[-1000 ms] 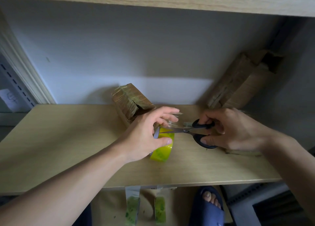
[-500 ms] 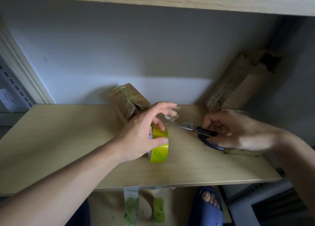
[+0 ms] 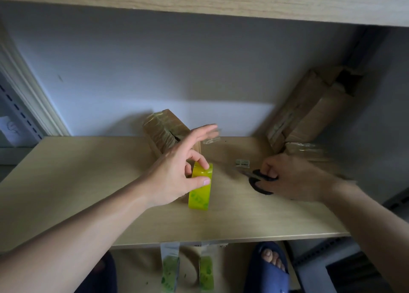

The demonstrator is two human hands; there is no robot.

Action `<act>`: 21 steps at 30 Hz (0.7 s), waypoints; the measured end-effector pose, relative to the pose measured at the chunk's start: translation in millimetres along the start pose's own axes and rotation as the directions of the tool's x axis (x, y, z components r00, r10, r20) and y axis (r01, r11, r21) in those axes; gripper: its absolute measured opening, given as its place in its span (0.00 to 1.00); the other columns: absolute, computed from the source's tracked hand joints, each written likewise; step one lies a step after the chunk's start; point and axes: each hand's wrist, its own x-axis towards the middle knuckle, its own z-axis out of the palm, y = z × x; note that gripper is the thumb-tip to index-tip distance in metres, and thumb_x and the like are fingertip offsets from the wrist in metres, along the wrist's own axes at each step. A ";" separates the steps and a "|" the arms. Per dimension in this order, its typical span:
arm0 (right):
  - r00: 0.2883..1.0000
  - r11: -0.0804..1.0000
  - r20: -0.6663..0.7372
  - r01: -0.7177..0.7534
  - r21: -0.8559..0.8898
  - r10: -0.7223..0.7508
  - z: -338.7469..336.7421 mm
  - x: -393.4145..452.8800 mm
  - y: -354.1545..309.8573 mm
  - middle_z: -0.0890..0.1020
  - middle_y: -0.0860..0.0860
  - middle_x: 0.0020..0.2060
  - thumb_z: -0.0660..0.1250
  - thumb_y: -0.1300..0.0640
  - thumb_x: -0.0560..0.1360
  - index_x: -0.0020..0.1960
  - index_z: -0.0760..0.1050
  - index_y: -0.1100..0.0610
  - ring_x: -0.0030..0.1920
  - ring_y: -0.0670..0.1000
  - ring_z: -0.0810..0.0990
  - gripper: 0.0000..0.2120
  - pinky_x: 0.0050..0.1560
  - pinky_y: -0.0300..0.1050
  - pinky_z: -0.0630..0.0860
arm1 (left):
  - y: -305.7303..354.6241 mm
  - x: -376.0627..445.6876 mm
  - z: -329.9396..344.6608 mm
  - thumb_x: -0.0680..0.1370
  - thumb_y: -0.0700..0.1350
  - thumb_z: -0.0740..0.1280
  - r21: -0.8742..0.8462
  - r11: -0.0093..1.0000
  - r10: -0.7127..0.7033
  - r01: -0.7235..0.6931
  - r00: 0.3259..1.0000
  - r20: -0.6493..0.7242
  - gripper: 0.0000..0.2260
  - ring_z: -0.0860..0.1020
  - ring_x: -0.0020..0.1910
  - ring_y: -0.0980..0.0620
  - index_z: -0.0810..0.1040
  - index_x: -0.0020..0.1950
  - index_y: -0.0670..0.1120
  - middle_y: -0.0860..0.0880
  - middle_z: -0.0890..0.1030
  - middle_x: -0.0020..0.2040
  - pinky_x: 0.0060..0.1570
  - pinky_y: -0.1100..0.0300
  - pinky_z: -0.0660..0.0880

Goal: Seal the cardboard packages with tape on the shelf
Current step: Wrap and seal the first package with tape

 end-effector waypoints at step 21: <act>0.916 0.782 -0.358 0.354 0.513 -0.180 56.4 20.1 -72.6 0.82 0.42 0.46 0.77 0.43 0.73 0.53 0.83 0.40 0.39 0.46 0.82 0.10 0.48 0.44 0.79 | -5.6 -0.7 10.5 0.76 0.30 0.70 0.016 1.000 -0.021 0.026 0.970 -0.242 0.31 0.83 0.49 0.46 0.74 0.70 0.59 0.57 0.81 0.63 0.48 0.41 0.81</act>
